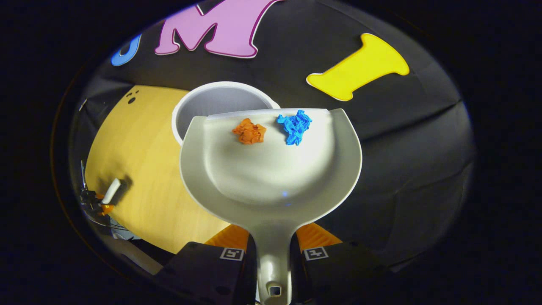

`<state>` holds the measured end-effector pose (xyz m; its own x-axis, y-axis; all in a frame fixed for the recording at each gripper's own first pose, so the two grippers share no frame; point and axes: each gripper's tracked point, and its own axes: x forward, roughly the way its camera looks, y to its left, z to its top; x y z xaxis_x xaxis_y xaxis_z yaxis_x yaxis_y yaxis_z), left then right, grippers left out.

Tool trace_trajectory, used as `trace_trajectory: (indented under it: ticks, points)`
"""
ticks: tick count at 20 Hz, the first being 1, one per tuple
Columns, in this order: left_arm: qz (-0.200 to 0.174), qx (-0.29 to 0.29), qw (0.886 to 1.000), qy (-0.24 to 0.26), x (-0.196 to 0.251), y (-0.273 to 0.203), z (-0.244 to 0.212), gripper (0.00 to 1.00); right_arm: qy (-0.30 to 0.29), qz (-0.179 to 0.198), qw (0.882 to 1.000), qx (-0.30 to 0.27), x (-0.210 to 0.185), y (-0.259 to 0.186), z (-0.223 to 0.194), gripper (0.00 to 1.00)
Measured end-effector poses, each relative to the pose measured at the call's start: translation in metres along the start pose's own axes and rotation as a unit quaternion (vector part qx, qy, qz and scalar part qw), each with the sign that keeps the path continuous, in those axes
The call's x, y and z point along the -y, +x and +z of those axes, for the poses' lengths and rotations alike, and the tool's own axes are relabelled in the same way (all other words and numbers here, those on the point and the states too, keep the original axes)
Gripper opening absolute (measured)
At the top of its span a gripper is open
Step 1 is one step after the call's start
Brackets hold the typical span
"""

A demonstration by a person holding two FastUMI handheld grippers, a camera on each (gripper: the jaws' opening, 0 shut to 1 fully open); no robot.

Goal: Pick up the small broom and dustpan from the desktop, sweep the trash into the dustpan with the broom, and then empty the trash into the garbage bin.

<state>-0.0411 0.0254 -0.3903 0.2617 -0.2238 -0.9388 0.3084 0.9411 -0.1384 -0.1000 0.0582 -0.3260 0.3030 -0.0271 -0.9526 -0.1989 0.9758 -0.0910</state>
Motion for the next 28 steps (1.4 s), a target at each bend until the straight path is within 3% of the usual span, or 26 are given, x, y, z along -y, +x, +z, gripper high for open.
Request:
trace_trajectory:
  ticks: [2,3,6,14,22,28]
  points:
    - [0.002,-0.002,1.000,0.000,-0.003,0.000,-0.001,0.26,-0.027,-0.008,0.999,-0.029,0.011,-0.004,-0.004,0.41]
    - [0.003,-0.002,1.000,-0.001,-0.004,0.000,0.000,0.26,-0.041,-0.010,0.998,-0.043,0.016,-0.007,-0.005,0.36]
    - [0.005,-0.003,1.000,-0.004,-0.007,0.001,0.001,0.26,-0.072,-0.010,0.995,-0.069,0.029,-0.021,0.001,0.37]
    - [0.007,-0.002,0.999,-0.031,-0.006,0.009,0.007,0.26,-0.184,-0.020,0.973,-0.136,0.045,-0.025,0.028,0.36]
    - [0.013,-0.006,0.999,-0.044,-0.003,0.010,0.005,0.26,-0.231,-0.014,0.961,-0.154,0.040,-0.013,0.042,0.36]
    - [0.020,-0.008,0.999,-0.048,-0.002,0.010,0.007,0.26,-0.228,-0.011,0.963,-0.147,0.040,-0.007,0.044,0.36]
